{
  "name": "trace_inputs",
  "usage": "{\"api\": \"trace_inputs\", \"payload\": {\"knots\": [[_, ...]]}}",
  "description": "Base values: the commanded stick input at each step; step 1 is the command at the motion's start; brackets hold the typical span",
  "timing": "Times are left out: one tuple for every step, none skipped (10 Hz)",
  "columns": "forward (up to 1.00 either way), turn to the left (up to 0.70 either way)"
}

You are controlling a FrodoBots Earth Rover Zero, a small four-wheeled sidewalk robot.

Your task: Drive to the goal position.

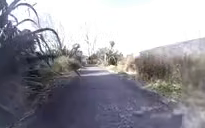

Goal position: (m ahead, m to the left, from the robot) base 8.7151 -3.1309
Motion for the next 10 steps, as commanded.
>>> {"api": "trace_inputs", "payload": {"knots": [[0.45, 0.00], [0.45, 0.00], [0.45, 0.00], [0.45, 0.00], [0.45, 0.00], [0.45, 0.00], [0.45, 0.00], [0.45, 0.00], [0.45, 0.00], [0.45, 0.00]]}}
